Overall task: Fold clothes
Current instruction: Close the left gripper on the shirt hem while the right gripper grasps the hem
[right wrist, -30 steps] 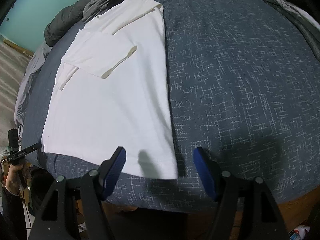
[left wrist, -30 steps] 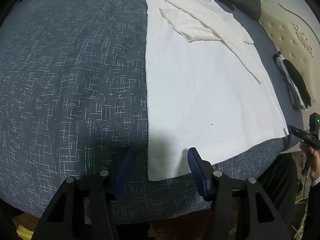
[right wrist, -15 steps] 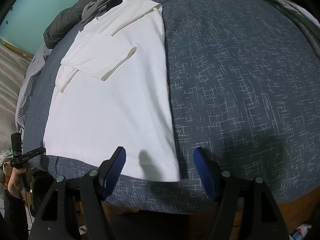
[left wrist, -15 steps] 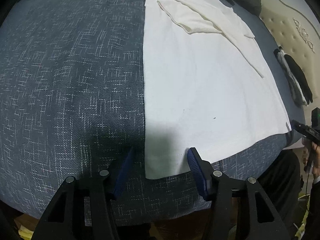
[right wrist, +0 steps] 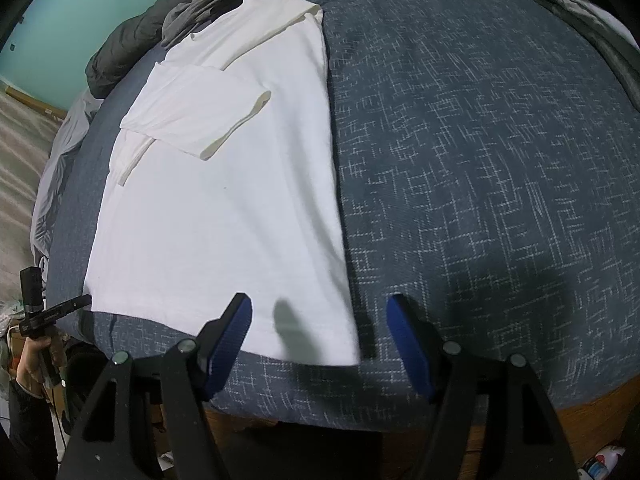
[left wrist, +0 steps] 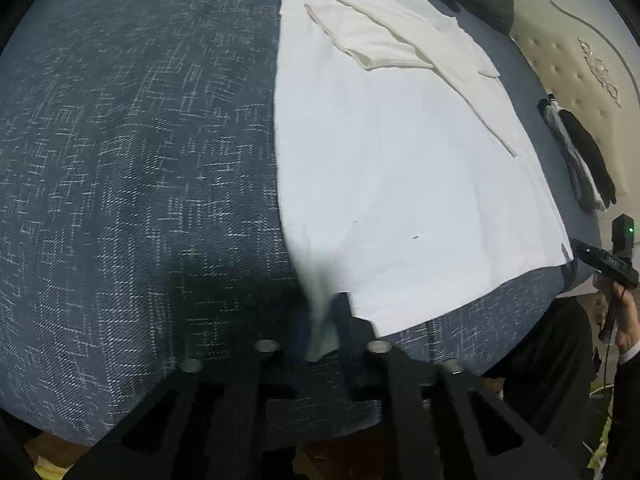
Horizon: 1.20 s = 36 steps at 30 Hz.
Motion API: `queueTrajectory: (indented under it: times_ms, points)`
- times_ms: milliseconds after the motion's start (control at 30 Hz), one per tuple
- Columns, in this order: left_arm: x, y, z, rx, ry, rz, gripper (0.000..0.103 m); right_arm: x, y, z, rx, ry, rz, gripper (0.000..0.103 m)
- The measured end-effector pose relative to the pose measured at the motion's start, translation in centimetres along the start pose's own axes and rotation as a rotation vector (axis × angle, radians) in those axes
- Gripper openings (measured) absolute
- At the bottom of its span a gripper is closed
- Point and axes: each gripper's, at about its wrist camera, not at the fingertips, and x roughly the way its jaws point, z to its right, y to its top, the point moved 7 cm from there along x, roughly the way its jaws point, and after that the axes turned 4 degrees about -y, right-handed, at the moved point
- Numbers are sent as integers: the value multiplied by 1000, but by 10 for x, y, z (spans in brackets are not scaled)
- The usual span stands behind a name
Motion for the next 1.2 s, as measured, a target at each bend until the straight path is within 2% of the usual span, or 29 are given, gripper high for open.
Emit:
queueTrajectory:
  times_ms: [133, 467, 567, 633, 733, 800, 1200]
  points:
    - [-5, 6, -3, 11, 7, 12, 5, 0, 0, 1, 0, 4, 1, 71]
    - [-24, 9, 3, 48, 8, 48, 4, -4, -2, 14, 48, 35, 13, 71]
    - [-29, 6, 3, 53, 6, 56, 4, -2, -5, 9, 23, 47, -1, 71]
    - [-31, 1, 2, 57, 7, 60, 4, 0, -8, 3, -8, 56, -13, 63]
    - [-26, 0, 3, 62, 11, 66, 4, 3, -13, -4, -63, 41, -28, 19]
    - [-20, 6, 6, 65, 12, 71, 4, 2, -14, -9, -86, 51, -20, 7]
    - [-63, 23, 25, 133, 5, 135, 4, -65, 4, -40, -175, 119, 145, 5]
